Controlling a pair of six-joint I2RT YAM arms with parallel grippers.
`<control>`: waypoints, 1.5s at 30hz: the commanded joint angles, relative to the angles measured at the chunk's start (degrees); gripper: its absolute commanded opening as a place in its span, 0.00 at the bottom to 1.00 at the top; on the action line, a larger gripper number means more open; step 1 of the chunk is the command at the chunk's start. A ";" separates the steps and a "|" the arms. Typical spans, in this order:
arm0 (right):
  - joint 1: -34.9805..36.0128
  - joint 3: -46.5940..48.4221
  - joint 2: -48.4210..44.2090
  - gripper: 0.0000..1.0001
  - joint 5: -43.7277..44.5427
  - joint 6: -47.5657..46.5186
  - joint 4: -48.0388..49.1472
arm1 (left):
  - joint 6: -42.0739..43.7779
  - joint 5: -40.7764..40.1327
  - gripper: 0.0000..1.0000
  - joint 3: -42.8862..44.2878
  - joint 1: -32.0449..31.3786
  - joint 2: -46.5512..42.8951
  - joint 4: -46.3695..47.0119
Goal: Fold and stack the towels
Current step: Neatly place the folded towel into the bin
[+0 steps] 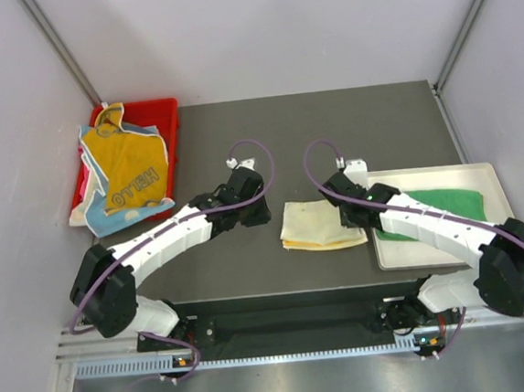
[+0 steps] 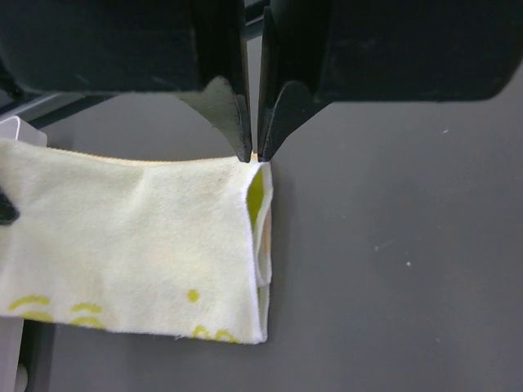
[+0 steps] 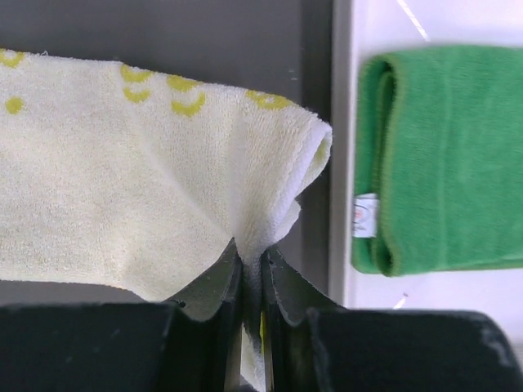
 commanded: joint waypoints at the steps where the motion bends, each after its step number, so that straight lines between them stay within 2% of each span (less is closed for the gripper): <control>1: -2.21 0.98 -3.43 0.00 5.64 -2.12 -6.05 | 0.35 3.87 0.12 2.36 -0.11 0.70 2.57; 6: -6.87 0.99 -6.07 0.00 8.54 -5.01 -9.21 | 1.75 6.67 0.12 2.27 -0.11 -0.88 1.69; 10: -12.76 0.28 -8.71 0.00 6.53 -8.18 -7.47 | 3.08 8.88 0.13 2.62 -0.11 -2.55 -0.15; 15: -18.64 1.51 -7.48 0.00 4.24 -9.94 -7.72 | 4.31 12.13 0.13 2.27 -0.20 -4.30 -0.77; 22: -23.31 3.79 -6.78 0.00 5.46 -12.84 -8.33 | 5.80 16.09 0.13 2.36 -0.11 -4.92 -1.13; 30: -30.67 5.65 -7.38 0.00 6.89 -21.89 -8.96 | 6.59 18.46 0.13 1.04 -0.11 -4.75 -0.42; 34: -32.10 5.29 -9.06 0.00 5.29 -24.79 -7.55 | 6.77 18.73 0.13 0.60 -0.11 -4.48 -0.33; 45: -35.97 6.61 -8.10 0.00 9.24 -26.73 -8.51 | 7.56 19.17 0.13 1.13 -0.11 -4.04 -1.39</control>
